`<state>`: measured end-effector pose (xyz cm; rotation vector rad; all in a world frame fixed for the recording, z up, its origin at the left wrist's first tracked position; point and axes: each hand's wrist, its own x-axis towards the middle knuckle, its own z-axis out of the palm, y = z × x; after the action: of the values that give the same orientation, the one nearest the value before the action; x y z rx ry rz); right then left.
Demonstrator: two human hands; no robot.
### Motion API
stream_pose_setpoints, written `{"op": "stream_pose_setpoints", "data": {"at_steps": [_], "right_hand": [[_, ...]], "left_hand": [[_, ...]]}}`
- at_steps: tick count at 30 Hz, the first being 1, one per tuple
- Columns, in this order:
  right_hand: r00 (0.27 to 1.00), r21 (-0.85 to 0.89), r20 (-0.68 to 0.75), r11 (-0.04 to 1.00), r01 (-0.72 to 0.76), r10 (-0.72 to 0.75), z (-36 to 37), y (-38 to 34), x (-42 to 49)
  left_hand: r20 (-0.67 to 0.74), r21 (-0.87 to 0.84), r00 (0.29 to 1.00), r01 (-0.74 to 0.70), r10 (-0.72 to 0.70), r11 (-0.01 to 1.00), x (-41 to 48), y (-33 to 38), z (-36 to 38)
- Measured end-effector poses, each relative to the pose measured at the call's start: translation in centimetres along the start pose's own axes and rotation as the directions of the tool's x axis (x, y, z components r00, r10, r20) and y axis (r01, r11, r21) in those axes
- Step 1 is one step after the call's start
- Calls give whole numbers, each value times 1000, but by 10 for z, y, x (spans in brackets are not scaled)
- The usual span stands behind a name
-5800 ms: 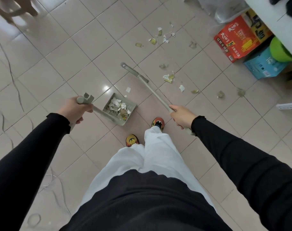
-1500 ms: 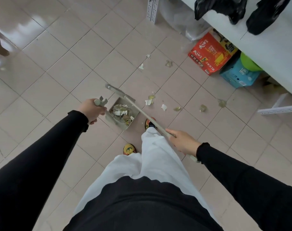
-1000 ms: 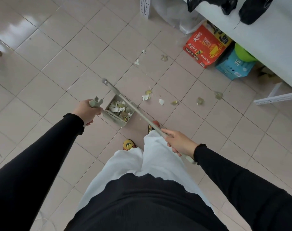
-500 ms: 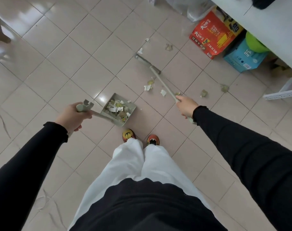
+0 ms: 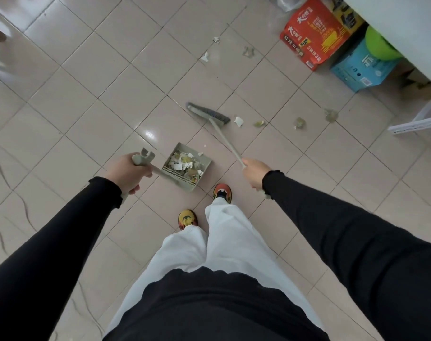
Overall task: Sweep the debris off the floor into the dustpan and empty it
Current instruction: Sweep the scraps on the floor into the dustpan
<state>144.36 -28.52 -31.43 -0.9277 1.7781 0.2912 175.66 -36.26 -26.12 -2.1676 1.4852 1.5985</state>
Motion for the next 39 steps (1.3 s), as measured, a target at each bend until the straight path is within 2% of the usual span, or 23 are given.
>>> {"op": "stream_pose_setpoints", "data": {"at_steps": [3,5,7,11,14,16,18,21,24,29,34,39], "right_hand": [[995,121,102,993,-7,-5,30,15,-39],[994,261,111,965,-40,11,38,27,-66],[995,316,102,948,-34,2,43,35,-98],[998,287,46,958,32,-47,58,33,-131],[998,148,-31,987,62,-58,66,12,-111],[999,109,-15,994,31,-30,76,2,-92],[999,155,45,988,-4,-3,86,-3,-81],[993,261,113,965,12,-43,96,7,-94],[995,352,99,936,-4,-33,108,34,-130],[1000,384,-4,923,18,-18,127,48,-146],[995,327,-99,945,28,5,125,29,-119],[995,209,-90,978,-16,36,135,16,-103]], "left_hand": [[20,40,1000,-6,5,999,-4,-7,5],[34,56,999,-15,13,998,-7,-13,6],[37,54,999,-25,24,998,-10,-19,5],[38,24,999,-33,33,999,-17,-29,4],[42,13,998,-36,35,999,-21,-35,4],[43,15,998,-34,34,999,-22,-40,3],[45,16,998,-40,39,999,-21,-43,3],[42,19,998,-46,45,999,-21,-46,3],[46,14,998,-50,49,999,-20,-49,2],[40,32,997,-61,60,998,-25,-57,0],[45,42,996,-82,80,996,-35,-62,-6],[44,61,996,-77,75,995,-47,-67,-9]]}}
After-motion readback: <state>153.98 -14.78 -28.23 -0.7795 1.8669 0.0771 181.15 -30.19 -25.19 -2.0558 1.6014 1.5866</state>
